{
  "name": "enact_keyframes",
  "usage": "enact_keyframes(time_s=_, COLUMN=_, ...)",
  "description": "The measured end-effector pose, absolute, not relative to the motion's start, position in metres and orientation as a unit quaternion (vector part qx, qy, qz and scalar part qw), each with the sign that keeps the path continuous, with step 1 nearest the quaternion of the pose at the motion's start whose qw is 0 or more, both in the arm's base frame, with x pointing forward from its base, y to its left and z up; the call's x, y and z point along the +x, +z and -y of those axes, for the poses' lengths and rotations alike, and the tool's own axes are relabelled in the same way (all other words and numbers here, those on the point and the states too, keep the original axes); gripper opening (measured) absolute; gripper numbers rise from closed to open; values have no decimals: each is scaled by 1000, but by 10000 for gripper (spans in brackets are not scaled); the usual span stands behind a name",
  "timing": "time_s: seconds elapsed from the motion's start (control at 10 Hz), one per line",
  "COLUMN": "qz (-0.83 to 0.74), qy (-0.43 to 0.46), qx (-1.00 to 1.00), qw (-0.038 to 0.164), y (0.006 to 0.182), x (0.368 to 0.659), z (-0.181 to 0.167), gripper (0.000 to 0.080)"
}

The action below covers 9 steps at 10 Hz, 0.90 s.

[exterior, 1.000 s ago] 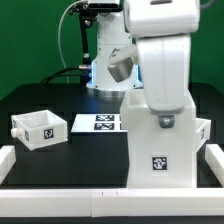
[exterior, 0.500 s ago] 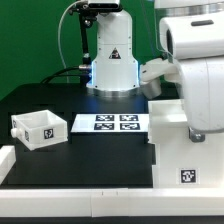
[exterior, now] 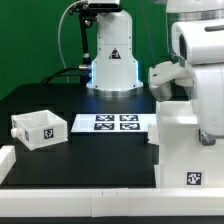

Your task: Assemble drawer

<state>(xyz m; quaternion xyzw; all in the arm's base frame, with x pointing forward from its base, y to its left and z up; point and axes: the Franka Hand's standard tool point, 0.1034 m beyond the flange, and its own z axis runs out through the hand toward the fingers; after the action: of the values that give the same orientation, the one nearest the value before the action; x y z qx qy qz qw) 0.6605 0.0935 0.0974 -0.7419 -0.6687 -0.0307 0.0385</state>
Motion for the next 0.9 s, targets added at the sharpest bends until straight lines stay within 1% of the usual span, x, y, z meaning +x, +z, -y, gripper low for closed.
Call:
enact_keyframes(time_s=0.4, qz=669, qy=-29, qx=-742, qw=36, y=97, x=662, z=-93, gripper=34)
enact_keyframes(time_s=0.5, qz=669, qy=-29, qx=-742, qw=35, y=97, x=662, z=-93, gripper=104)
enact_keyframes(time_s=0.6, qz=669, qy=-29, qx=-742, qw=36, y=97, x=662, z=-93, gripper=239)
enact_keyframes(time_s=0.7, qz=669, qy=-29, qx=-742, qw=36, y=97, x=662, z=-92, gripper=239)
enact_keyframes(time_s=0.8, qz=673, qy=-25, qx=-739, qw=35, y=102, x=662, z=-88, gripper=447)
enact_keyframes(time_s=0.9, qz=677, qy=-17, qx=-735, qw=31, y=122, x=661, z=-79, gripper=586)
